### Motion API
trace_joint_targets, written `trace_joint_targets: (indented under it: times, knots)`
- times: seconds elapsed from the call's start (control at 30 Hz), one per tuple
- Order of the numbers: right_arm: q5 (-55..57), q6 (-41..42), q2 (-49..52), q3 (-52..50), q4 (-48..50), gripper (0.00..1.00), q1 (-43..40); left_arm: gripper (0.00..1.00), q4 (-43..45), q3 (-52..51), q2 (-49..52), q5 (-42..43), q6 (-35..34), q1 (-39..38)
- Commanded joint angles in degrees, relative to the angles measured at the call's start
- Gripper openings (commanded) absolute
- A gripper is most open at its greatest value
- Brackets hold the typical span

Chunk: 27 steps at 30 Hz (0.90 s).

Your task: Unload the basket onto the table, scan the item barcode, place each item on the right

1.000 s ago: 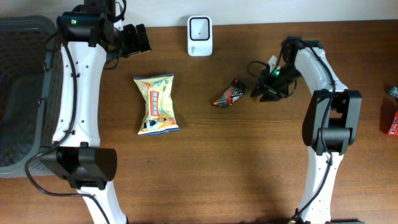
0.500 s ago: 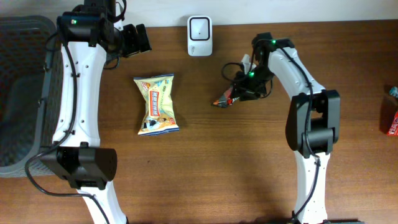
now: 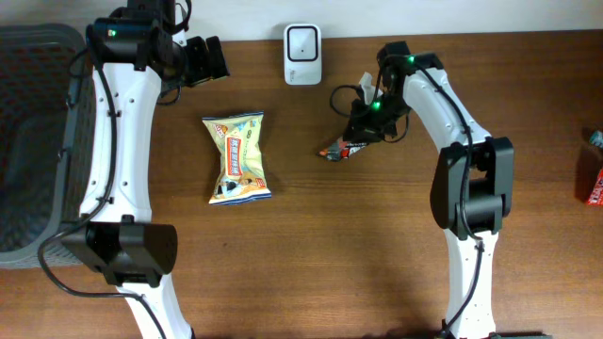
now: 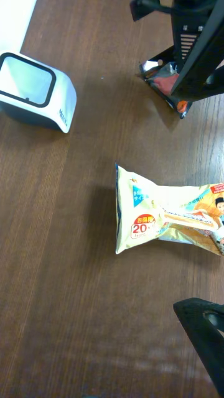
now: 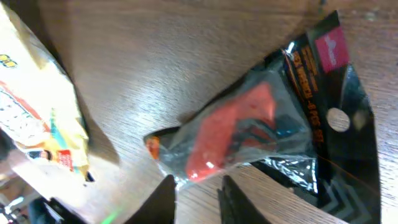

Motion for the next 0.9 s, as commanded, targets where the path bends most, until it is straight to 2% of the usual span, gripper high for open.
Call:
trace_joint_targets:
  times: [0.0, 0.07, 0.27, 0.4, 0.6, 0.87]
  knots:
    - [-1.2, -0.3, -0.4, 1.2, 0.0, 0.30, 0.0, 0.99, -0.1, 0.0, -0.5, -0.6, -0.4, 0.3]
    - [-1.2, -0.2, -0.4, 1.2, 0.5, 0.34, 0.0, 0.99, -0.1, 0.0, -0.5, -0.6, -0.4, 0.3]
    - [12.0, 13.4, -0.1, 0.8, 1.2, 0.37, 0.9, 0.99, -0.1, 0.0, -0.5, -0.6, -0.4, 0.3]
    - [13.4, 14.7, -0.1, 0.6, 2.8, 0.37, 3.5, 0.99, 0.0, 0.0, -0.5, -0.6, -0.4, 0.3]
    - [24.1, 20.9, -0.1, 0.6, 3.0, 0.37, 7.3, 0.99, 0.0, 0.0, -0.5, -0.6, -0.4, 0.3]
    - [25.9, 20.9, 0.0, 0.6, 2.4, 0.36, 9.0, 0.99, -0.1, 0.0, -0.5, -0.6, -0.4, 0.3]
